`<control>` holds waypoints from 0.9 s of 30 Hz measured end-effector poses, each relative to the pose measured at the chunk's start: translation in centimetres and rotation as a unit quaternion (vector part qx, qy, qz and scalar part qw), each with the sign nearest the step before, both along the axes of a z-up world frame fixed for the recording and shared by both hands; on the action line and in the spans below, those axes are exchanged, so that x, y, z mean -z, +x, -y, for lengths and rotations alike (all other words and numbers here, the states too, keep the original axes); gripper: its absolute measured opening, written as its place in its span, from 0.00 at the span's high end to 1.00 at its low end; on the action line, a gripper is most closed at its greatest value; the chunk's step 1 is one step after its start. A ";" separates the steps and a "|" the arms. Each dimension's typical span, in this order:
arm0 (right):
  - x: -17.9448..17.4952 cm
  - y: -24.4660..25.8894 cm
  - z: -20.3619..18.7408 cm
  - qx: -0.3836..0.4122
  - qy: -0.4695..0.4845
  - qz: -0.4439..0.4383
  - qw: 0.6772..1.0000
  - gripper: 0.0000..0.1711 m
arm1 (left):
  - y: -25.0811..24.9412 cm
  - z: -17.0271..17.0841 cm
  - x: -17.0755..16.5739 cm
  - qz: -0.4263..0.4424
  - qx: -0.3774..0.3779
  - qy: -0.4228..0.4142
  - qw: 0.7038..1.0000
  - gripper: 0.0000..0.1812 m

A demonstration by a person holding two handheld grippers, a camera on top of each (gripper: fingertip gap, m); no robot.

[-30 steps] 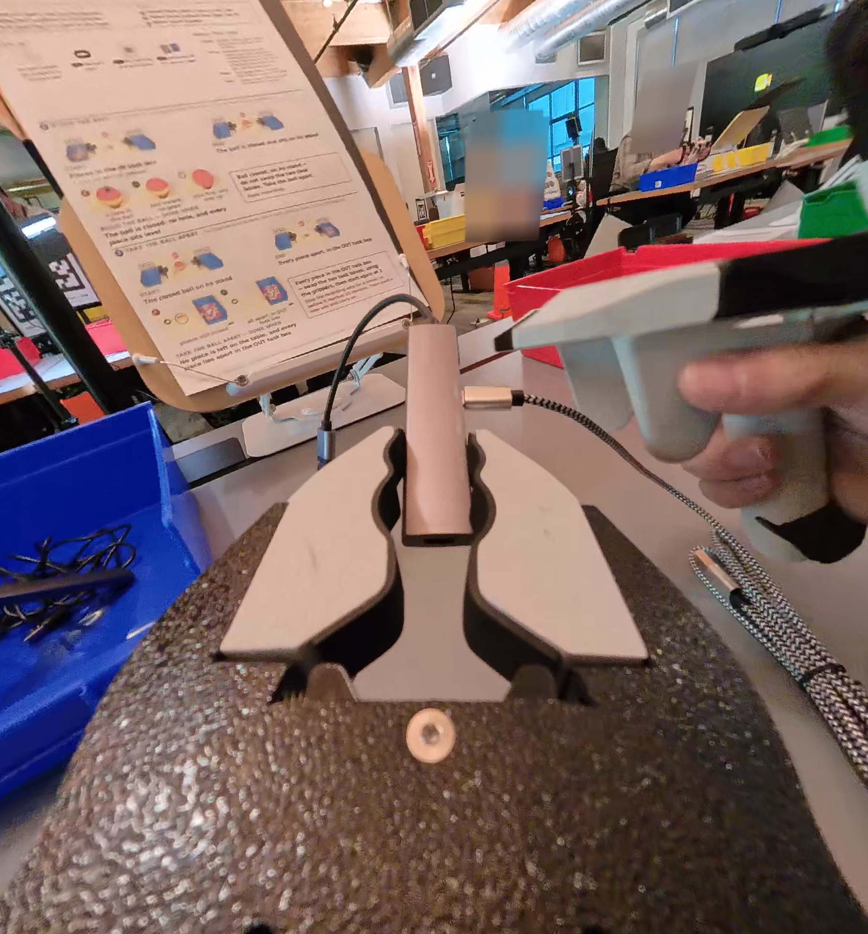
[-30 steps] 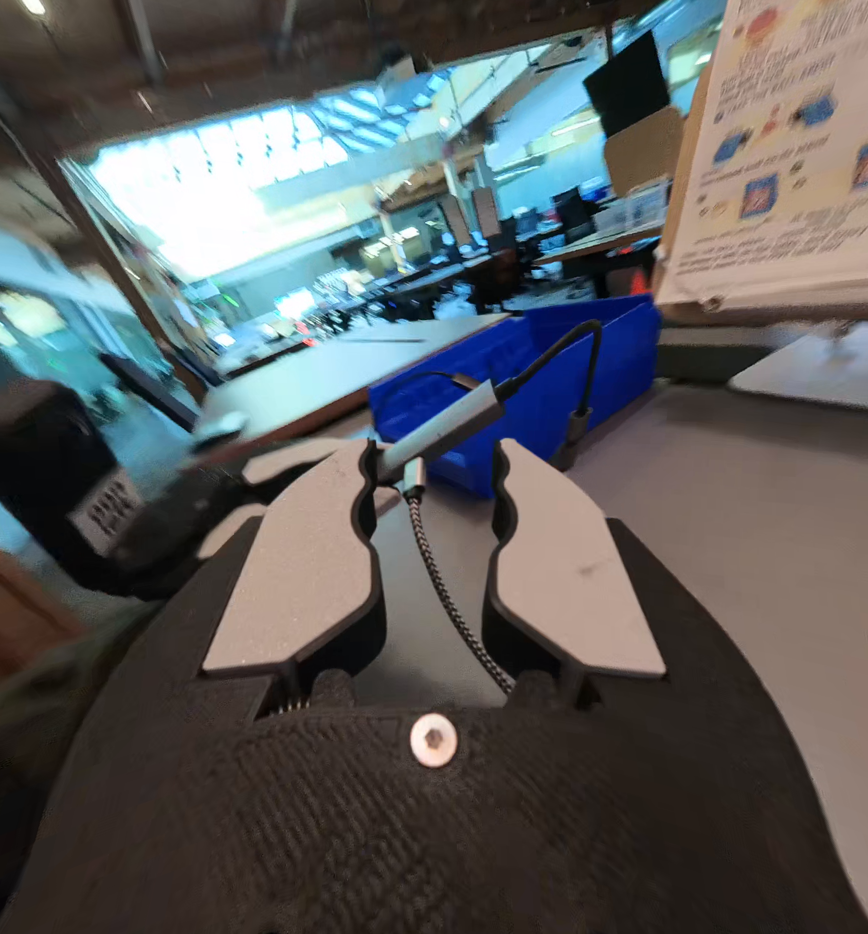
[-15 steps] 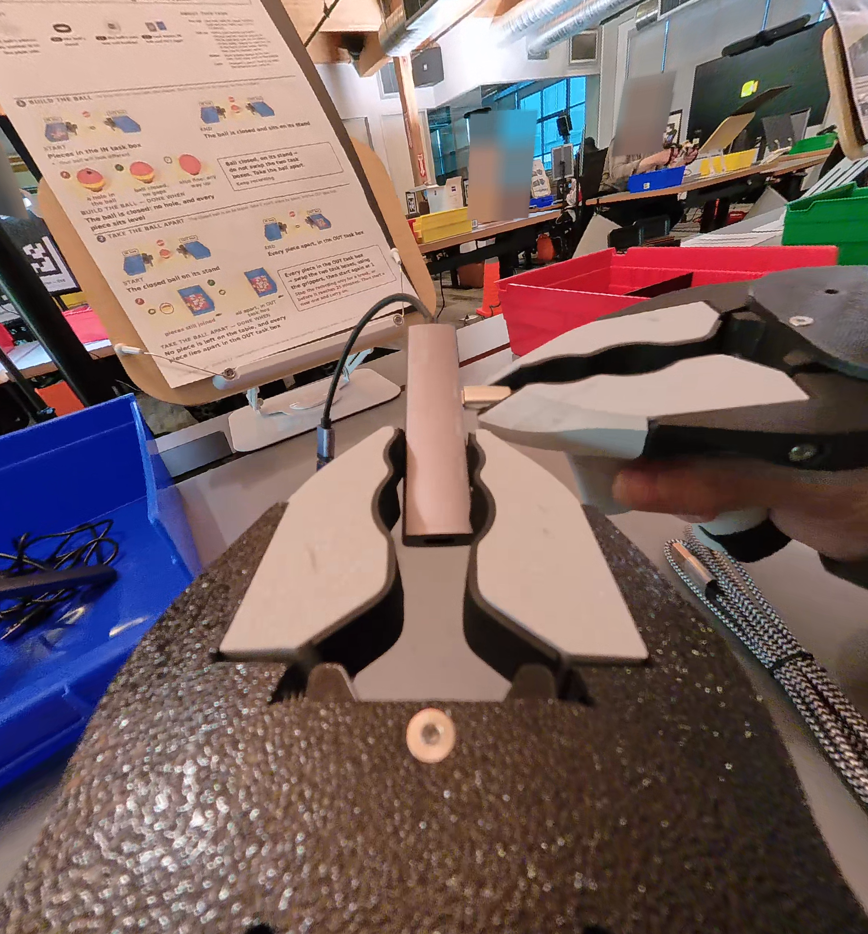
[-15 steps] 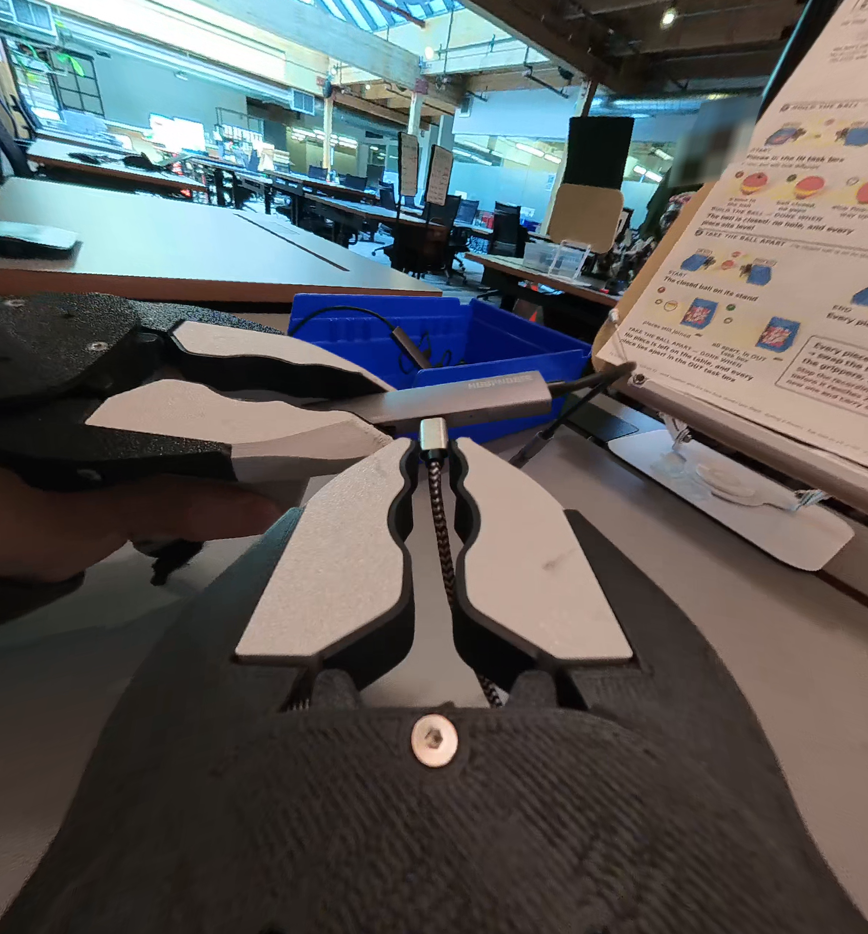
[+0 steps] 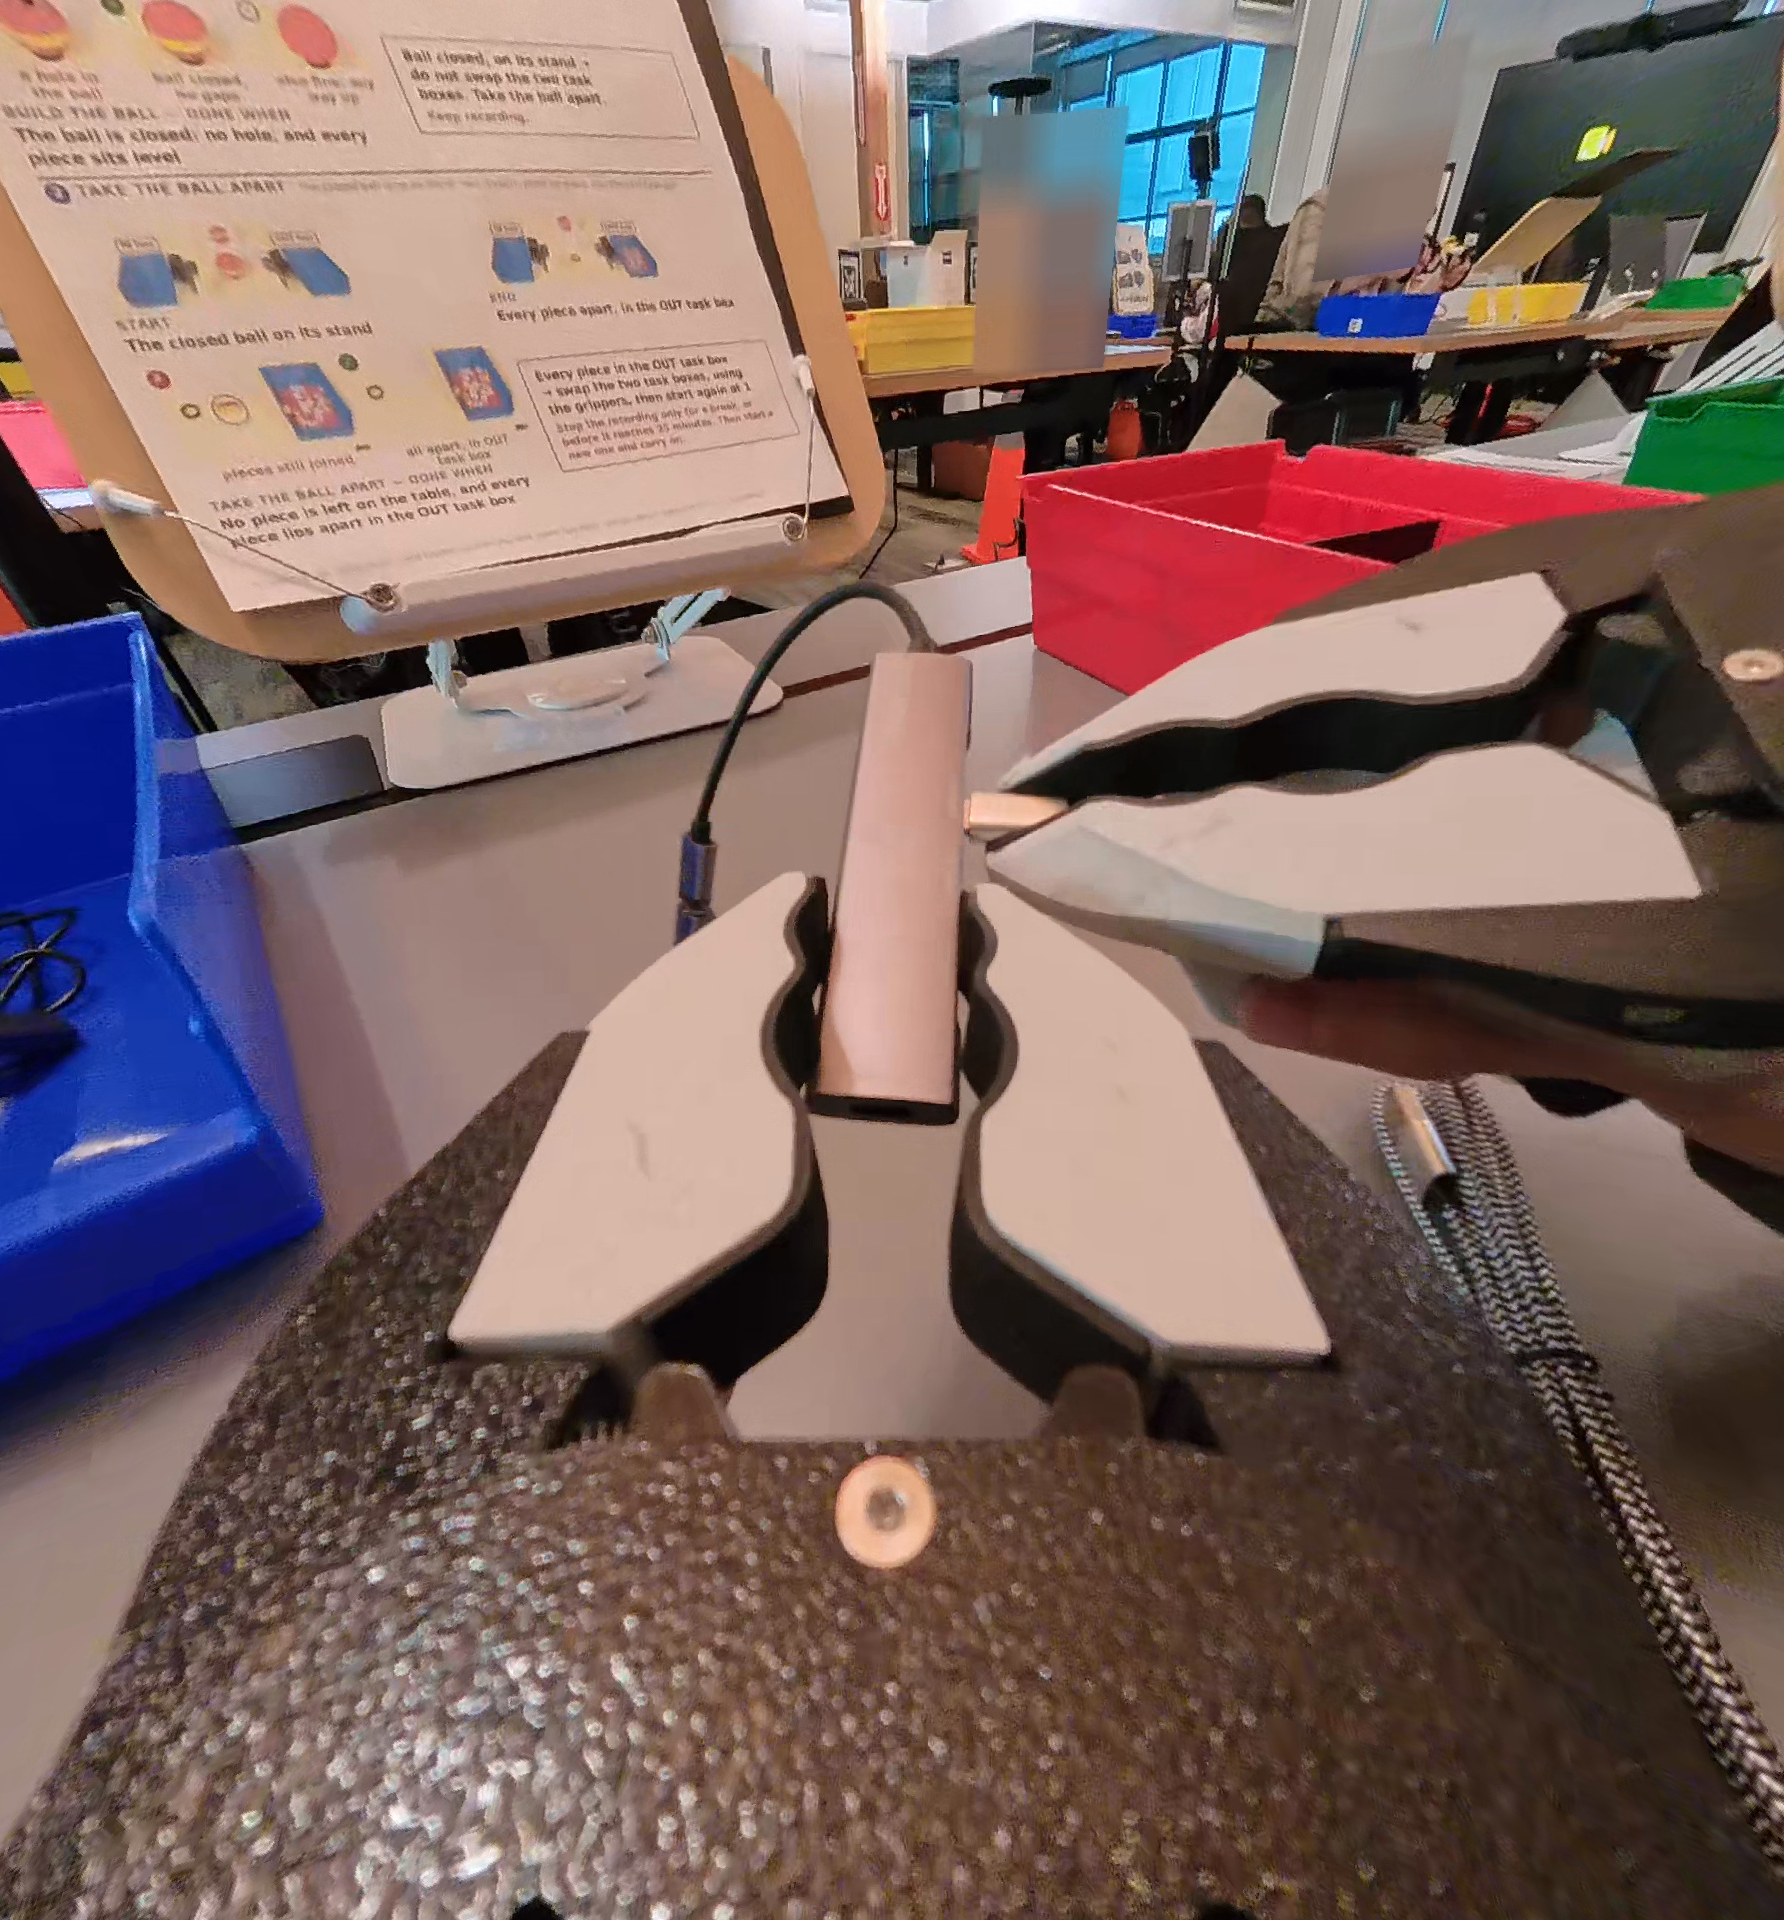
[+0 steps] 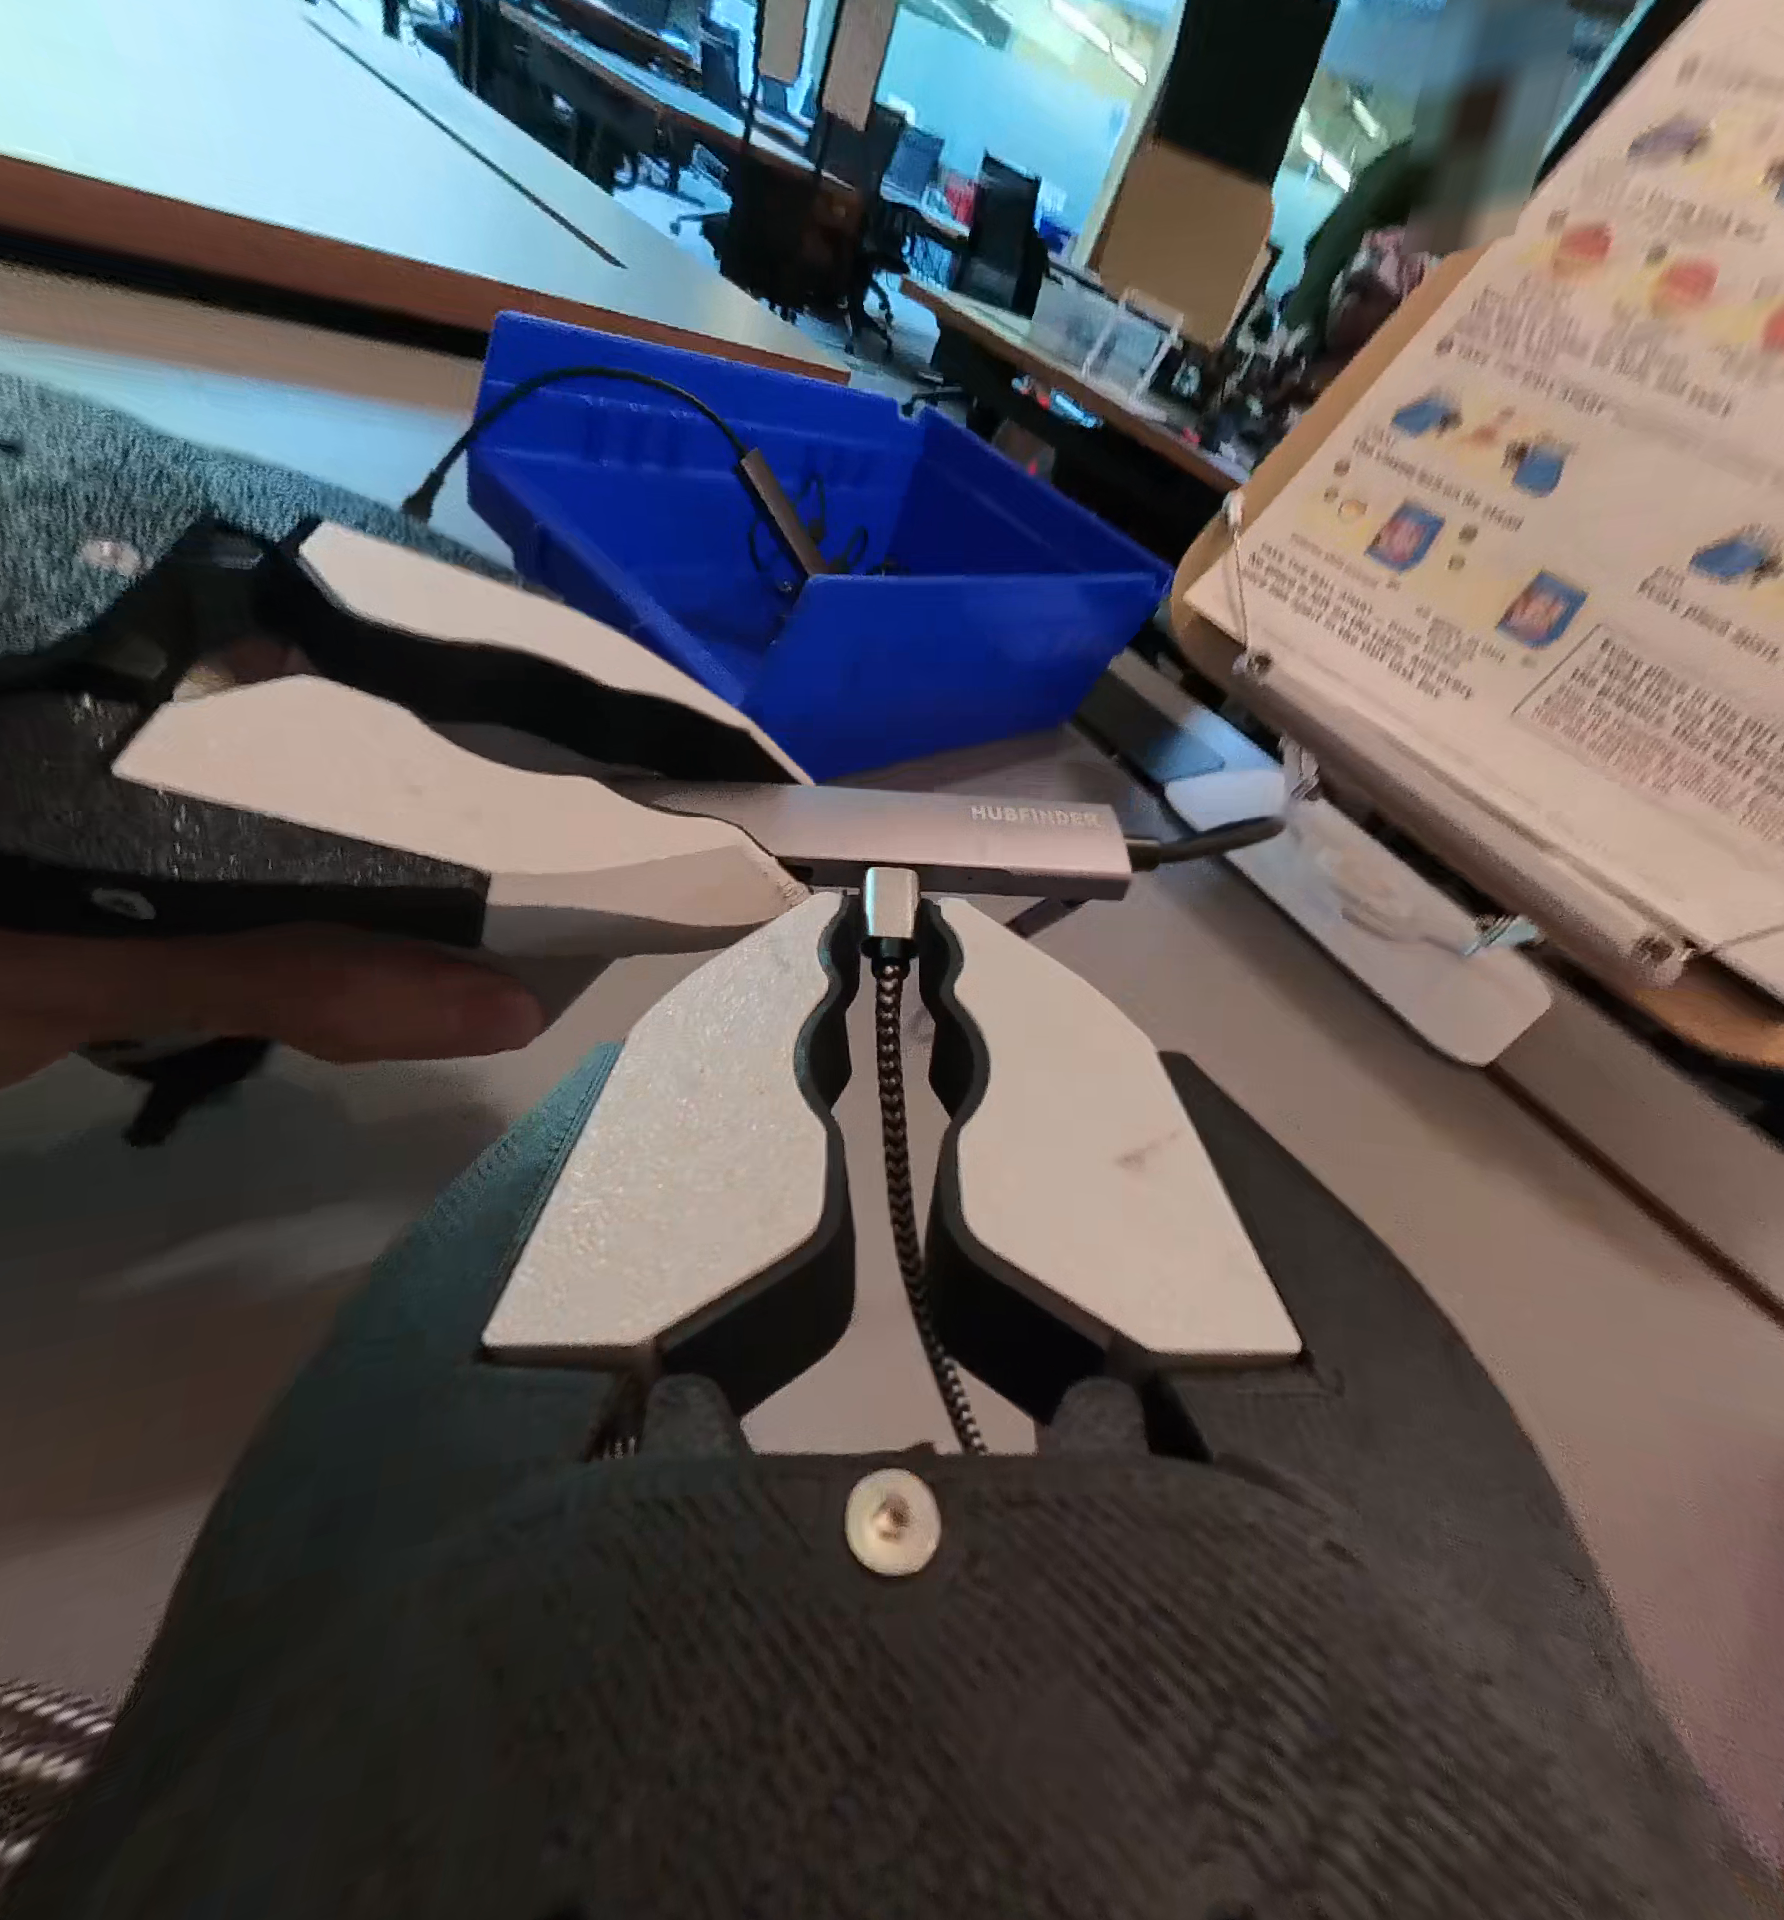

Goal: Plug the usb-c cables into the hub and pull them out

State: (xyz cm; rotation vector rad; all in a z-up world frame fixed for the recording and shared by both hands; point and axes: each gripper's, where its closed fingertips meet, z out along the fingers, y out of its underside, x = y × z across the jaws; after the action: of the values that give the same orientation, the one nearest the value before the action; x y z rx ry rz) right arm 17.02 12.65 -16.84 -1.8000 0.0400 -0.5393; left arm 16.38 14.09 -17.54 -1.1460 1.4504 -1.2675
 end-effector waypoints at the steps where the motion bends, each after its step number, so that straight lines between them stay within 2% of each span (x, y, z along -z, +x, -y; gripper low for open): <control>1: 0.2 0.0 0.1 0.003 0.011 -0.023 1.000 0.93 | 0.0 0.0 0.2 -0.001 0.000 0.002 1.000 0.87; 2: 0.4 -0.1 0.0 0.006 0.011 -0.031 0.999 0.93 | 0.0 -0.1 0.3 -0.003 0.000 0.009 1.000 0.87; 5: 0.7 -0.2 0.2 0.013 -0.029 0.016 0.999 0.93 | -0.1 0.0 0.6 -0.001 0.005 0.018 1.000 0.87; 8: -0.4 -0.4 0.7 0.003 0.021 -0.043 0.999 0.93 | -0.2 0.4 -0.6 0.010 0.009 0.031 0.999 0.87; 12: -1.3 -0.8 1.3 0.015 -0.006 0.007 1.000 0.93 | -0.6 1.0 -1.7 0.022 0.013 0.059 0.998 0.87; 15: -1.8 -1.0 1.8 0.008 0.013 -0.029 0.999 0.93 | -0.8 1.5 -2.3 0.027 0.016 0.063 0.998 0.87; 17: -1.9 -0.9 2.0 0.026 -0.003 -0.005 1.000 0.93 | -0.9 1.7 -2.4 0.029 0.012 0.068 0.997 0.87; 19: -2.0 -1.3 2.3 0.062 -0.071 0.084 0.992 0.93 | -0.9 1.7 -2.3 0.031 0.017 0.067 0.997 0.87; 20: -2.1 -1.4 2.3 0.070 -0.083 0.097 0.989 0.93 | -1.0 1.7 -2.5 0.035 0.015 0.069 0.997 0.87; 23: -3.0 -1.7 2.3 0.016 0.009 -0.045 0.999 0.93 | -1.3 2.0 -3.6 0.047 0.013 0.086 0.995 0.87; 25: -3.1 -1.8 2.7 0.025 -0.024 0.010 0.999 0.93 | -1.4 2.2 -3.6 0.051 0.012 0.101 0.993 0.87; 27: -3.4 -2.1 3.3 0.014 -0.021 -0.010 1.000 0.93 | -1.4 2.7 -3.7 0.052 0.029 0.071 0.996 0.87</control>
State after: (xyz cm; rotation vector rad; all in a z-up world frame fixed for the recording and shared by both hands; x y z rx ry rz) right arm 14.92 9.39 -13.42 -1.8479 0.0693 -0.5449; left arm 14.99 11.42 -13.82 -0.9370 1.4810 -1.2238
